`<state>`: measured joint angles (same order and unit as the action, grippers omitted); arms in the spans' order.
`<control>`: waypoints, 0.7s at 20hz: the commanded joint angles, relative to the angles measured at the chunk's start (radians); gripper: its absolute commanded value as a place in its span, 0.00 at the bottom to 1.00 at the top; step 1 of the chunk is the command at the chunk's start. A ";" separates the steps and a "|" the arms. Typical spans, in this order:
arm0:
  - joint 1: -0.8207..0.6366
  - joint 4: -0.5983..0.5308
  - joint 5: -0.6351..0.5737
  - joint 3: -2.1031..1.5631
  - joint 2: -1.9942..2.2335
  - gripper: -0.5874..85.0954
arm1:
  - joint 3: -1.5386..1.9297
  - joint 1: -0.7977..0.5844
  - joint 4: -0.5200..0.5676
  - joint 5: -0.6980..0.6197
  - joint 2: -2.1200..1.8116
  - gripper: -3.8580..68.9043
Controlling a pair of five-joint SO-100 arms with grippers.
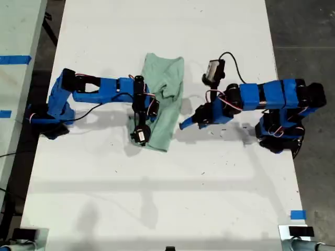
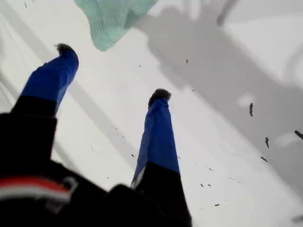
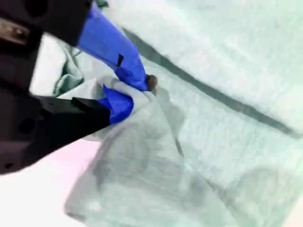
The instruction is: Fold tshirt
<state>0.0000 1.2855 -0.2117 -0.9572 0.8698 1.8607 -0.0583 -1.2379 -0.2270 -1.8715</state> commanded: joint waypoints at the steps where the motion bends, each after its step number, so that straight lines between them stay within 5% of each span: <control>1: -0.012 0.011 -0.008 0.138 -0.123 0.31 | 0.008 0.014 0.025 0.021 -0.083 0.44; 4: -0.015 0.094 -0.006 0.137 -0.106 0.38 | 0.035 0.017 0.026 0.031 -0.109 0.44; 14: -0.031 0.558 0.015 0.091 0.508 0.32 | 0.064 0.012 0.020 0.031 -0.167 0.44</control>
<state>-0.0015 1.7763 -0.1856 -0.8713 1.1904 1.9343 -0.0552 -1.2379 -0.2056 -1.9712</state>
